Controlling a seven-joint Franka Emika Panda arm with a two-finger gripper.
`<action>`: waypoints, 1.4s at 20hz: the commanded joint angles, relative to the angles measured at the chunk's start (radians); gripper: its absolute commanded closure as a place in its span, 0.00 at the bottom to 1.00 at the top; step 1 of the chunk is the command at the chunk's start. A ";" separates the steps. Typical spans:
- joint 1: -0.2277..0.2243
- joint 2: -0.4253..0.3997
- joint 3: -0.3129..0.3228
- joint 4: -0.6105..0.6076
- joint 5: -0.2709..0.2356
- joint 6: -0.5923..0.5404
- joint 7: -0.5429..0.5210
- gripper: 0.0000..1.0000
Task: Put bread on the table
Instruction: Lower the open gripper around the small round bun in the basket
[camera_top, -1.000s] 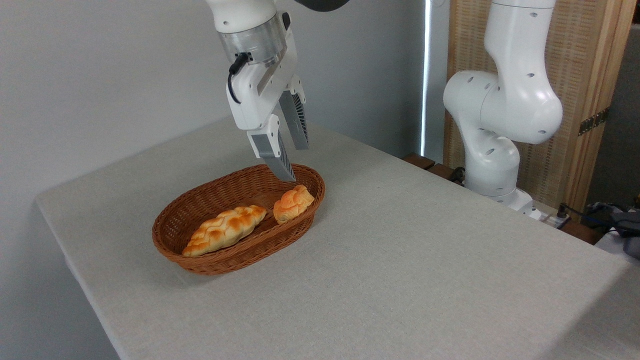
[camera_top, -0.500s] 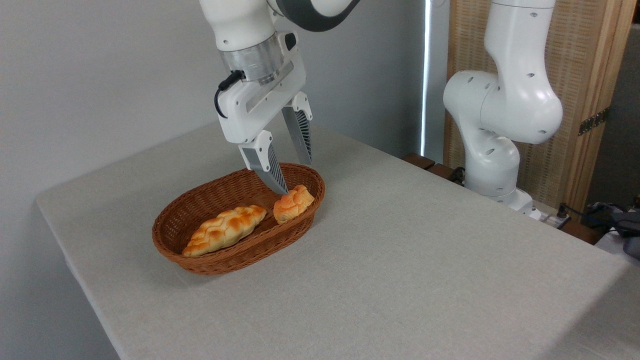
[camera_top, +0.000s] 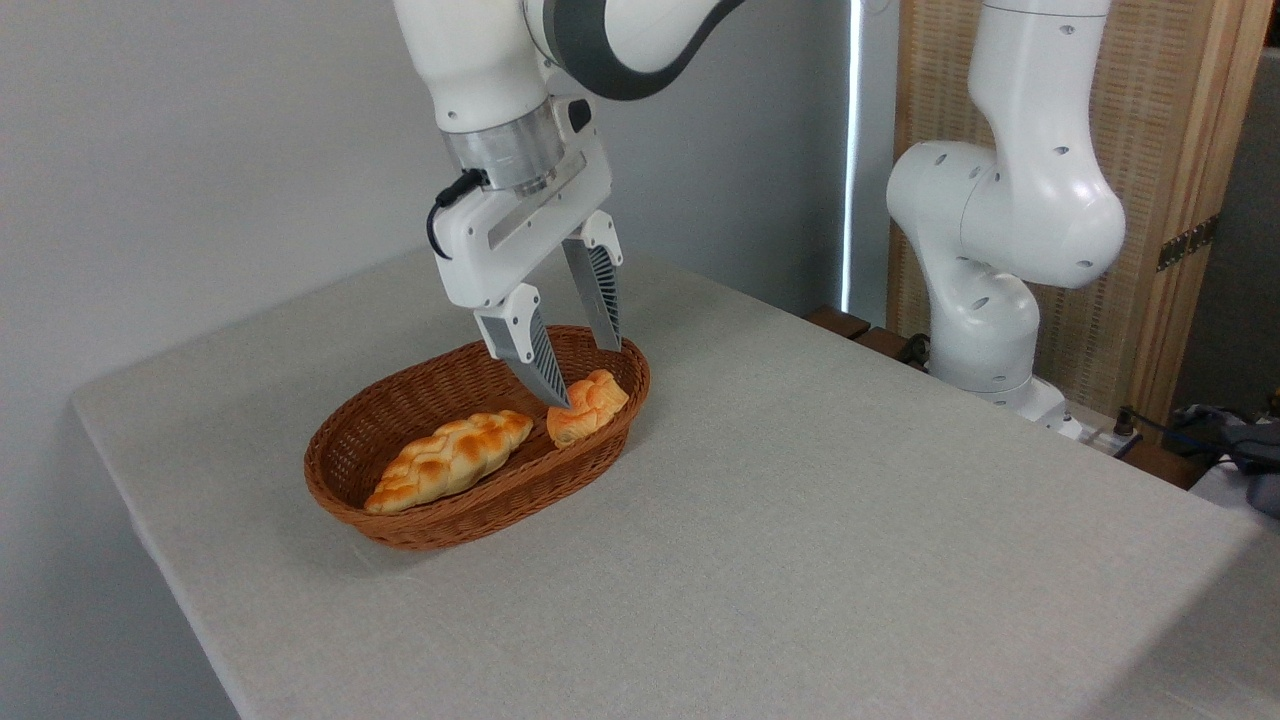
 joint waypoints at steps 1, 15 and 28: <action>0.001 -0.008 -0.010 -0.028 0.011 0.027 0.018 0.00; -0.001 0.023 -0.039 -0.036 0.044 0.063 0.018 0.00; 0.001 0.023 -0.041 -0.047 0.044 0.061 0.018 0.00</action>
